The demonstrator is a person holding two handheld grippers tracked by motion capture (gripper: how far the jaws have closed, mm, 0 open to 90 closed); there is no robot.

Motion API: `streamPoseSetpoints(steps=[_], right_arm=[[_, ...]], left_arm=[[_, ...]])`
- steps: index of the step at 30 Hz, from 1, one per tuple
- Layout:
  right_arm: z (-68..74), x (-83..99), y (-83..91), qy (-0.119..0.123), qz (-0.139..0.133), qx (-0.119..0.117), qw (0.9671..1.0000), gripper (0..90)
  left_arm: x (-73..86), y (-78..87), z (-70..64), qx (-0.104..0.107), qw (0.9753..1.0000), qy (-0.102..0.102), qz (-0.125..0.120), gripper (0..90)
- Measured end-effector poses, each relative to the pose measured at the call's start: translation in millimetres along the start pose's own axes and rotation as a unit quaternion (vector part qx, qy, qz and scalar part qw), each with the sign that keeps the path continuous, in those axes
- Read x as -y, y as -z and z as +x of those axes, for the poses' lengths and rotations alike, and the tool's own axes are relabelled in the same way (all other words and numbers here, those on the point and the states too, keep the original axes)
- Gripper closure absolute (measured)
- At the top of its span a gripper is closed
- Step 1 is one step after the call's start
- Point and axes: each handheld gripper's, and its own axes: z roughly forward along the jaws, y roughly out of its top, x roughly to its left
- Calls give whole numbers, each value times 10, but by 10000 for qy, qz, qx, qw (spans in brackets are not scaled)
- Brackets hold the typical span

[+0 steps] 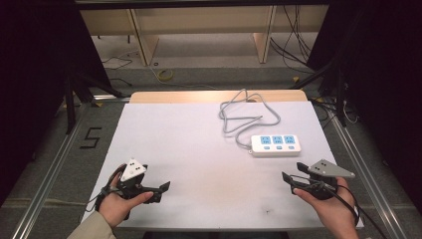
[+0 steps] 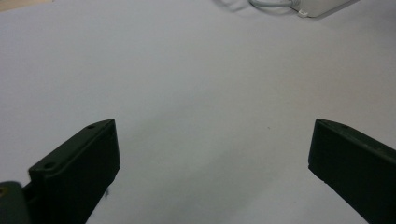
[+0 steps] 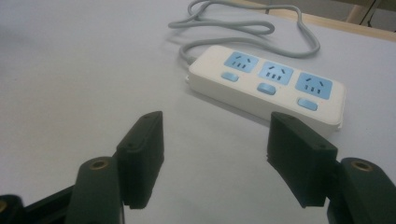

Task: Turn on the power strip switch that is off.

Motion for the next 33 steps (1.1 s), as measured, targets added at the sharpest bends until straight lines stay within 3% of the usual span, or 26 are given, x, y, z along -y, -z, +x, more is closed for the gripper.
streamPoseSetpoints(steps=[8,13,19,33], right_arm=[[-12,-26,22,198,101,223,9995,522],[-40,-85,1,294,321,109,9990,745],[-71,-162,6,375,440,195,9981,890],[-164,-236,-52,256,711,50,9971,900]], left_arm=[[-4,-2,-7,-14,10000,-37,8,32],[-5,-9,-4,-17,10000,-13,38,43],[-6,-17,3,-60,10000,17,61,53],[-11,-22,0,-72,10000,-19,58,76]])
